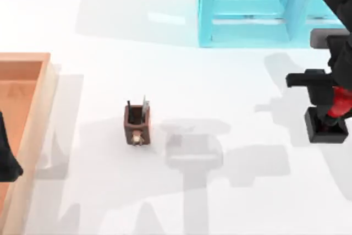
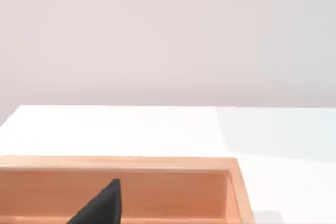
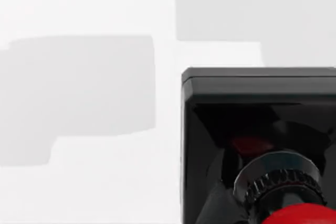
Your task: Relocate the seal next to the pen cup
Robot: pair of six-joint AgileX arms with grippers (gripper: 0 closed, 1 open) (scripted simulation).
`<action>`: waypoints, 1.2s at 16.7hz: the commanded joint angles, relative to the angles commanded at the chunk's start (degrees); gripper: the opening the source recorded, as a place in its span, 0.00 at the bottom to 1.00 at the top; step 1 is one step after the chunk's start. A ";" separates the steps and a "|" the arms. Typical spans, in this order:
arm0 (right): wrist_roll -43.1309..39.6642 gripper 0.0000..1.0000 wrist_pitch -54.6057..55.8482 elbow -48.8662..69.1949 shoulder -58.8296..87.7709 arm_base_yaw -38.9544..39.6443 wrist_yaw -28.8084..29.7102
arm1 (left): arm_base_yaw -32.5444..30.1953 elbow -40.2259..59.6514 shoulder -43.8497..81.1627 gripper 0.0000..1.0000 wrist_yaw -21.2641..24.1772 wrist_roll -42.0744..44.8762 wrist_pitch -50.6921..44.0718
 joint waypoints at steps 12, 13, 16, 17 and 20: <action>10.72 0.00 -14.56 15.52 1.31 10.97 -0.21 | 0.00 0.00 0.00 1.00 0.00 0.00 0.00; 10.91 0.00 -14.68 16.19 1.91 11.25 -0.17 | 0.00 0.00 0.00 1.00 0.00 0.00 0.00; 12.76 0.00 -15.90 21.97 7.03 13.10 0.06 | 0.00 0.00 0.00 1.00 0.00 0.00 0.00; 13.72 0.00 -16.59 25.10 9.58 13.93 0.13 | 0.00 0.00 0.00 1.00 0.00 0.00 0.00; 17.12 0.00 -19.24 37.57 18.84 16.86 0.27 | 0.00 0.00 0.00 1.00 0.00 0.00 0.00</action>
